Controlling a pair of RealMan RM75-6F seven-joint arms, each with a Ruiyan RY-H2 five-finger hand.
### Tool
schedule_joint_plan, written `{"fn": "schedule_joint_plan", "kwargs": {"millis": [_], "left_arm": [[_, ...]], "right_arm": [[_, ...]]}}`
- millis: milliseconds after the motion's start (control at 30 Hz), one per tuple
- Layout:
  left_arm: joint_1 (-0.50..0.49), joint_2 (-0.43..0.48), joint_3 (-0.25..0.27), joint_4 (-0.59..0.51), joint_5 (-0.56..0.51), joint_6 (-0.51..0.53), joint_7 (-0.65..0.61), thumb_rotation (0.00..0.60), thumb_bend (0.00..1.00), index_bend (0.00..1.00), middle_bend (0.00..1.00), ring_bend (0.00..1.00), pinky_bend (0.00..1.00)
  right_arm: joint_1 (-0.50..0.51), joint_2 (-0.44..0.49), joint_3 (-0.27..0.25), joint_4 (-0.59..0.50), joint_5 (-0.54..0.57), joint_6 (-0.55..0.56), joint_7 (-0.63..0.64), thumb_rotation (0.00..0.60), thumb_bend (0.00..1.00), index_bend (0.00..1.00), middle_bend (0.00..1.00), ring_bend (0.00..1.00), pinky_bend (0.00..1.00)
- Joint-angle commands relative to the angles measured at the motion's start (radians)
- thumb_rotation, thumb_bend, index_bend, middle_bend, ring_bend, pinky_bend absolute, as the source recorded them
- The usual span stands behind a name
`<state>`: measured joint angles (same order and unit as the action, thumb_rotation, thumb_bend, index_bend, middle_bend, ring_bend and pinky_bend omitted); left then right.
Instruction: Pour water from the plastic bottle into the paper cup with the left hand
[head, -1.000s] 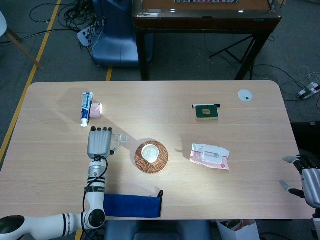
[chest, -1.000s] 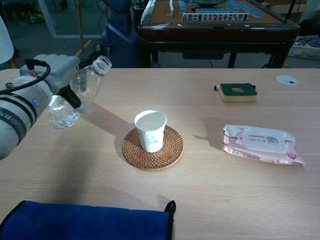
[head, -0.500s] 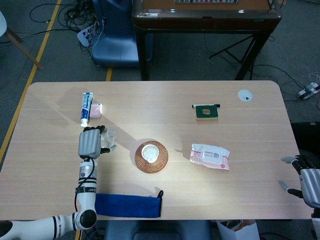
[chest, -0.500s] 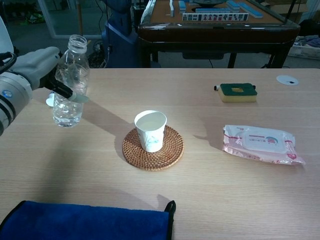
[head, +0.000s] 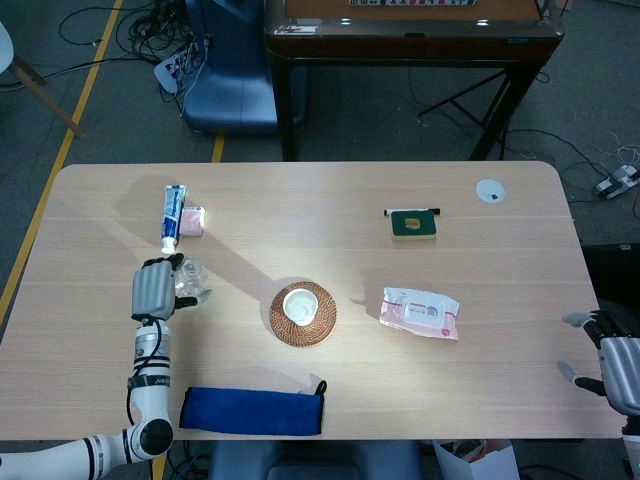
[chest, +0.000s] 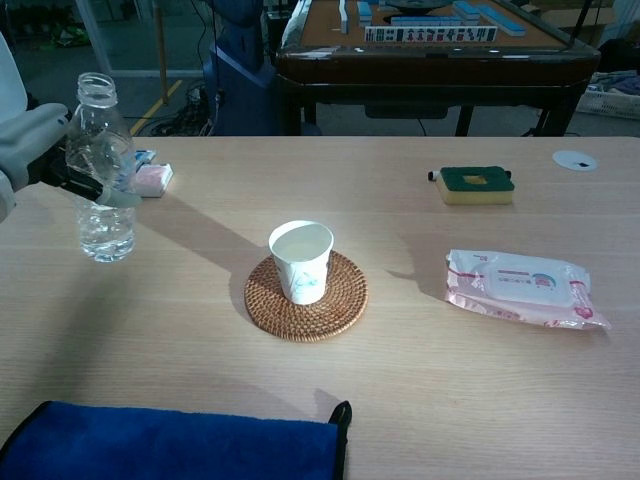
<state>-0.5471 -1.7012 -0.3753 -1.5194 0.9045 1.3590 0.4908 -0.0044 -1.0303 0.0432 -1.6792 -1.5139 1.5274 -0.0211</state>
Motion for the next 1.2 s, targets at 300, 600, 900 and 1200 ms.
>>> {"fn": "schedule_joint_plan", "kwargs": {"millis": [300,600,900,1200], "left_arm": [[0.029,0.028,-0.004,-0.017,-0.027,-0.017,-0.071,0.600,0.16,0.62,0.74,0.36,0.27],[0.050,0.018,0.024,0.051,0.013,-0.051,-0.189,0.600,0.16,0.57,0.66,0.33,0.27],[0.059,0.013,0.034,0.079,0.030,-0.069,-0.238,0.600,0.16,0.57,0.65,0.33,0.27],[0.075,0.010,0.041,0.122,0.050,-0.107,-0.337,0.600,0.16,0.55,0.62,0.33,0.26]], "right_arm": [[0.003,-0.005,-0.001,0.003,0.004,-0.007,-0.007,0.600,0.05,0.36,0.39,0.25,0.48],[0.003,-0.006,0.000,0.004,0.007,-0.008,-0.006,0.600,0.05,0.36,0.39,0.25,0.48],[0.004,-0.007,-0.001,0.005,0.006,-0.008,-0.007,0.600,0.05,0.36,0.39,0.25,0.48],[0.004,-0.008,-0.002,0.005,0.006,-0.008,-0.012,0.600,0.05,0.36,0.39,0.25,0.48]]}}
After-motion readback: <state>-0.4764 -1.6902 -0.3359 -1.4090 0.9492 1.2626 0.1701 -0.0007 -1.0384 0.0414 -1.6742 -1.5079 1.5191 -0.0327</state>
